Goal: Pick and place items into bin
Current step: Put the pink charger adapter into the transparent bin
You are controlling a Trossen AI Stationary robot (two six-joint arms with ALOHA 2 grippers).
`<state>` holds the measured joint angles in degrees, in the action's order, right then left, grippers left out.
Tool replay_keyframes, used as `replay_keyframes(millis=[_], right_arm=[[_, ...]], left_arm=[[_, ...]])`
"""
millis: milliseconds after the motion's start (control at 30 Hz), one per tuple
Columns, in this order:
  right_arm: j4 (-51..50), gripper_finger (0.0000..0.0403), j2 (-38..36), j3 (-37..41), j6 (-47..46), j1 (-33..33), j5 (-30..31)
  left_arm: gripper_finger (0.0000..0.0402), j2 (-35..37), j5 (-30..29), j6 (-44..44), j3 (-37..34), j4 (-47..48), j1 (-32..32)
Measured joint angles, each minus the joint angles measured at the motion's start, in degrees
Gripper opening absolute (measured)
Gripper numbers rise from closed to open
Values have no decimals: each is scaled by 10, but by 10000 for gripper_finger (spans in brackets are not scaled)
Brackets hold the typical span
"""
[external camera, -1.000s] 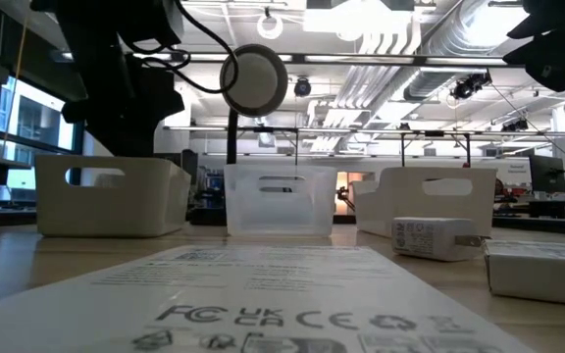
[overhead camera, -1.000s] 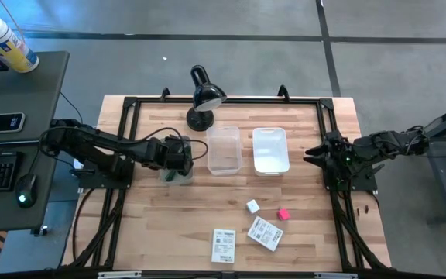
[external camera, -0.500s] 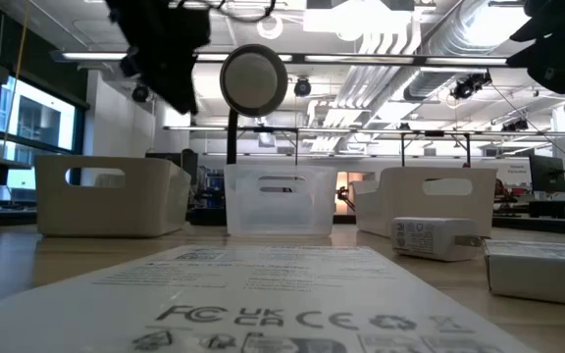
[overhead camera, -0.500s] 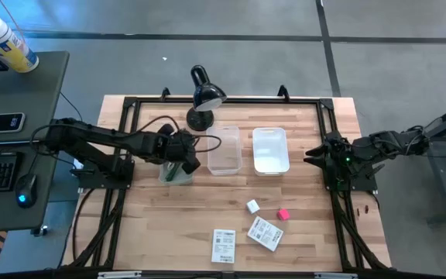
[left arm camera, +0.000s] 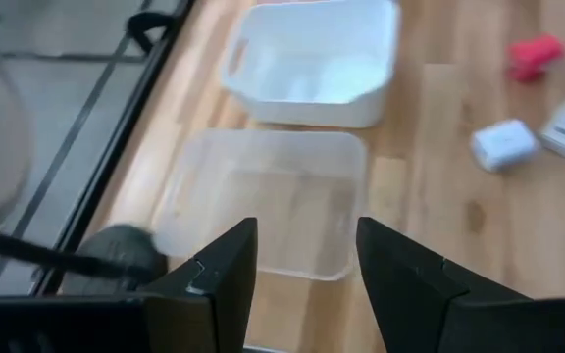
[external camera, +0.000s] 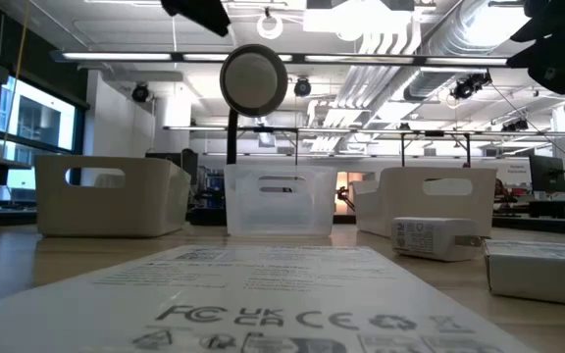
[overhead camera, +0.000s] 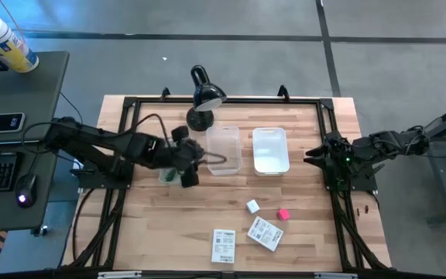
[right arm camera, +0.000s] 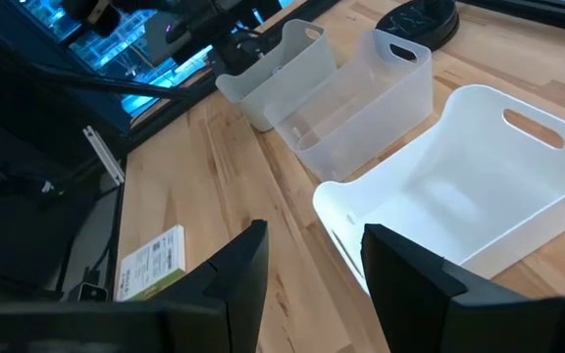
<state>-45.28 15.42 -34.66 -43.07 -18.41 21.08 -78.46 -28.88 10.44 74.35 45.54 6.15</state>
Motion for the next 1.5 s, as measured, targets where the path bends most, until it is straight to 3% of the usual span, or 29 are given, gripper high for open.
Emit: replay_keyframes(millis=[400, 533, 667, 800, 1067, 1267, 1500], right_arm=[[0, 155, 3, 0, -53, 0, -10], [9, 155, 27, 0, -87, 0, -46], [33, 155, 80, 0, -91, 0, -87], [63, 155, 153, 0, -71, 0, -114], [110, 155, 302, 0, -72, -4, -158], [129, 155, 370, 0, -165, -75, -197], [154, 155, 398, 0, -331, -188, -111]], left_arm=[[161, -5, 0, -10, 0, -1, 80], [161, -5, 26, -42, 0, 0, 100], [161, -15, 58, -83, -1, 6, 125], [161, -22, 51, -124, 0, 16, 150], [161, -39, -31, -136, -17, 51, 171], [161, -39, -42, -114, -69, 25, 171], [161, -40, -42, -116, -133, -76, 171]])
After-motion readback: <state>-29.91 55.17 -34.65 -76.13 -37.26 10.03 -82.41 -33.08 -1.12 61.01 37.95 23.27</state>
